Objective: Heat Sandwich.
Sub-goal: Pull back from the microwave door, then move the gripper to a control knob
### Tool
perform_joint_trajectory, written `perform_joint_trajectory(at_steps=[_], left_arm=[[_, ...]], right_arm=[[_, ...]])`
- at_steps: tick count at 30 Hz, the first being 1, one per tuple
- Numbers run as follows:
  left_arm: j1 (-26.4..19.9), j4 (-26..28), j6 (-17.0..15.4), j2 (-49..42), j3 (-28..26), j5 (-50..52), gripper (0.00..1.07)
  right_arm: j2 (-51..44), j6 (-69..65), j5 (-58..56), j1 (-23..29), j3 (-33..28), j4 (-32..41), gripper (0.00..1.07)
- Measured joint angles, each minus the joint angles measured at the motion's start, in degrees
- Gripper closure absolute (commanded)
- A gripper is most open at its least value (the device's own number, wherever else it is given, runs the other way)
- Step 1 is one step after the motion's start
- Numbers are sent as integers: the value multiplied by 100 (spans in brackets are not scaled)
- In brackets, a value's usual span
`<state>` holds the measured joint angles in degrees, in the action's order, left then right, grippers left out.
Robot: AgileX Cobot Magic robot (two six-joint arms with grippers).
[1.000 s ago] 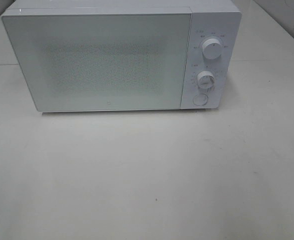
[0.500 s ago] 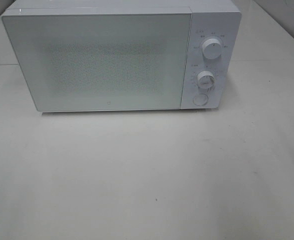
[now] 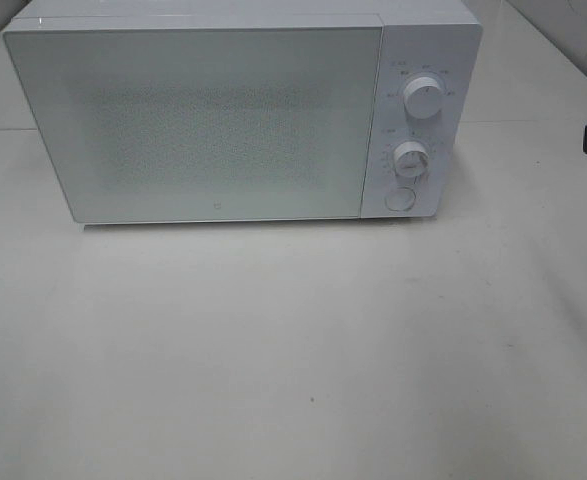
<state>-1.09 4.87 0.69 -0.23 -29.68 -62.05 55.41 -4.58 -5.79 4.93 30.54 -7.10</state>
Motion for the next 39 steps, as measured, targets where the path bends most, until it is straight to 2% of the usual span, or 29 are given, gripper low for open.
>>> perform_joint_trajectory(at_steps=[17,21,24,33,35,38,39], left_arm=[[0,0,0,0,0,0,8],[0,0,0,0,0,0,8],[0,0,0,0,0,0,8],[0,0,0,0,0,0,9],[0,0,0,0,0,0,9],[0,0,0,0,0,0,9],[0,0,0,0,0,0,9]], right_arm=[[1129,0,1725,0,0,0,31],[1392,23,2366,0,-166,63,31],[1541,355,3317,0,-625,447,31],[1868,882,4990,11,-1381,1272,31],[1919,900,5151,69,-1444,1364,31],[2154,1146,5730,504,-1644,1822,31],[2154,1146,5730,504,-1644,1822,31]])
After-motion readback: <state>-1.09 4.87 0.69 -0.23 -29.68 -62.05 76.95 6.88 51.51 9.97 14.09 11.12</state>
